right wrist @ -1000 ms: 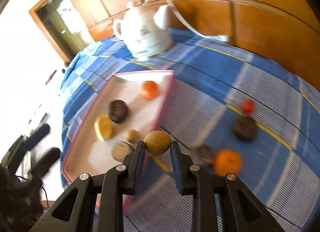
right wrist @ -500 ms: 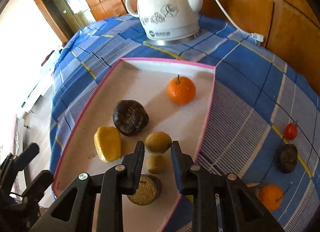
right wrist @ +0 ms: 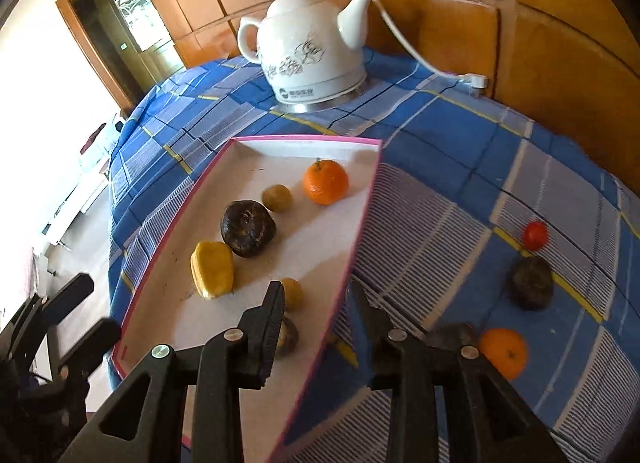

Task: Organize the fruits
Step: 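Carry the small brown ball into the tray and release it with the right gripper, then move the left gripper out of the tray toward the dark square chunk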

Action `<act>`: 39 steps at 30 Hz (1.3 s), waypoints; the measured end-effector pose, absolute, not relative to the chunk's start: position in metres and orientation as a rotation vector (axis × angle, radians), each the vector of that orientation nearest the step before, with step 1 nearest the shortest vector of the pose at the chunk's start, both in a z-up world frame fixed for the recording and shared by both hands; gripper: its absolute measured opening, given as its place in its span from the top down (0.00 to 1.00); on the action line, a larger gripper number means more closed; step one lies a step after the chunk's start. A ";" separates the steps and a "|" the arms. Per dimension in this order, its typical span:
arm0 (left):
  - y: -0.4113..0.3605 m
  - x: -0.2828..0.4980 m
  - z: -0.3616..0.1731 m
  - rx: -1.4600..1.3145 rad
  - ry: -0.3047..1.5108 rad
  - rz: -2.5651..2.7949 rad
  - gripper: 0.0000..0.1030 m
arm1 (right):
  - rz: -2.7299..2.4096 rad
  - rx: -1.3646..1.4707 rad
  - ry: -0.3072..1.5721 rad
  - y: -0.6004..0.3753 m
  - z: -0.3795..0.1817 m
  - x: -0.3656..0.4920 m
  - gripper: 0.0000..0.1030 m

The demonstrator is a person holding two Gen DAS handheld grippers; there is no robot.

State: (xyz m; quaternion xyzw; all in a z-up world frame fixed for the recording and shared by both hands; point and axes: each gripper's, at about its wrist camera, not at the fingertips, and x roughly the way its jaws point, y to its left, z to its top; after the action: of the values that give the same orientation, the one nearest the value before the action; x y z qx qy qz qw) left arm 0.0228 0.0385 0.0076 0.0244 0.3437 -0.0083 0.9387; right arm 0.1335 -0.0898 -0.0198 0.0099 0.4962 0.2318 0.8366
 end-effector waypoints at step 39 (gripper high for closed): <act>-0.026 0.023 0.009 0.190 0.715 -0.129 0.48 | 0.060 0.144 1.069 -0.296 -0.035 0.105 0.68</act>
State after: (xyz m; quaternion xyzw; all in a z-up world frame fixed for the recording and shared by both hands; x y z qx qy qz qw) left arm 0.0228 -0.0260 0.0086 0.0930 0.3492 -0.0630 0.9303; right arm 0.1054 -0.2963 -0.0350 0.0685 0.5088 0.0287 0.8577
